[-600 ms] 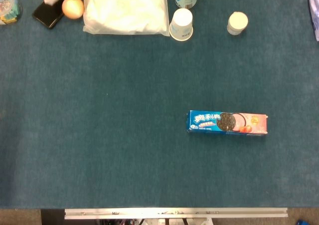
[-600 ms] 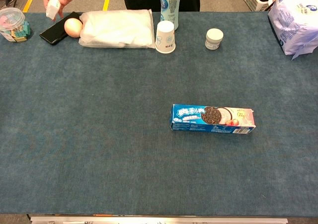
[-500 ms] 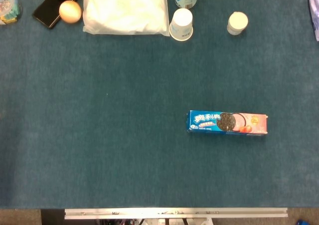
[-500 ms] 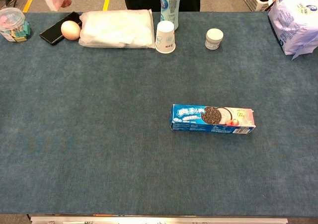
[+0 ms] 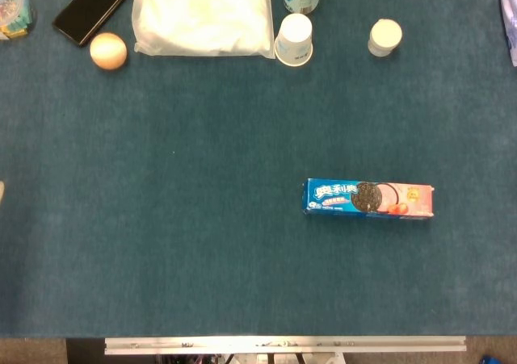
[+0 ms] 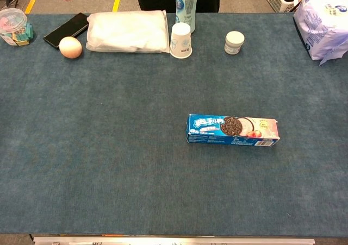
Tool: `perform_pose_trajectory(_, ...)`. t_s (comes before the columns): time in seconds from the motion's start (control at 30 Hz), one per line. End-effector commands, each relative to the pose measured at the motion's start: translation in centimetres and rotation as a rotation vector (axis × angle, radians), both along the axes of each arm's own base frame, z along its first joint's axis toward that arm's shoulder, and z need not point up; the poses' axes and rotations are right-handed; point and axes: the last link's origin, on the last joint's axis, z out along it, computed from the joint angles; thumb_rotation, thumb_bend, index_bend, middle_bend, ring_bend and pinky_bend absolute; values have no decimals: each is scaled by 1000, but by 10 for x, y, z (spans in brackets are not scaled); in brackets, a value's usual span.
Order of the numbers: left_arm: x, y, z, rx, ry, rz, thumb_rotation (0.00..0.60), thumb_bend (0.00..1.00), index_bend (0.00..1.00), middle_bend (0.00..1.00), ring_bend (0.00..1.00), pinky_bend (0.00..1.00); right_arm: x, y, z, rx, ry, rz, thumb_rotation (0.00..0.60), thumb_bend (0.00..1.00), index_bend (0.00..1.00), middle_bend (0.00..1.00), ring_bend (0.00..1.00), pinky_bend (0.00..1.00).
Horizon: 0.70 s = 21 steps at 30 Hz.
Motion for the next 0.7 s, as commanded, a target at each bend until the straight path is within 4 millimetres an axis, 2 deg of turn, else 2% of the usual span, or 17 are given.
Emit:
perform_pose_trajectory(0.03, -3, 3, -3, -17, -1, 6, 600, 276, 655, 522, 362, 472, 1, 5, -6, 28, 12, 7, 600, 302, 668, 469, 344, 356)
perform_pose_trajectory(0.07, -4, 4, -5, -24, -2, 11, 600, 276, 655, 523, 362, 472, 0, 6, -8, 35, 19, 9, 600, 363, 664, 439, 314, 356)
perform_pose_trajectory(0.23, -6, 10, -12, -55, -10, 13, 600, 277, 655, 523, 362, 472, 2, 13, -12, 52, 21, 18, 600, 843, 567, 293, 160, 318)
perform_pose_trajectory(0.3, -6, 11, -13, -63, -11, 11, 600, 276, 655, 523, 362, 472, 3, 15, -12, 49, 23, 25, 600, 961, 559, 267, 131, 301)
perform_pose_trajectory(0.33, -6, 11, -14, -64, -11, 11, 600, 276, 655, 523, 362, 472, 3, 16, -12, 49, 24, 26, 600, 992, 559, 256, 118, 289)
perform_pose_trajectory(0.47, -5, 12, -13, -59, -13, 8, 600, 276, 655, 523, 362, 472, 3, 17, -15, 60, 36, 26, 600, 1000, 547, 215, 72, 220)
perform_pose_trajectory(0.7, -6, 9, -10, -48, -7, 12, 600, 276, 655, 523, 362, 472, 2, 15, -22, 117, 30, 22, 600, 1000, 388, 151, 12, 140)
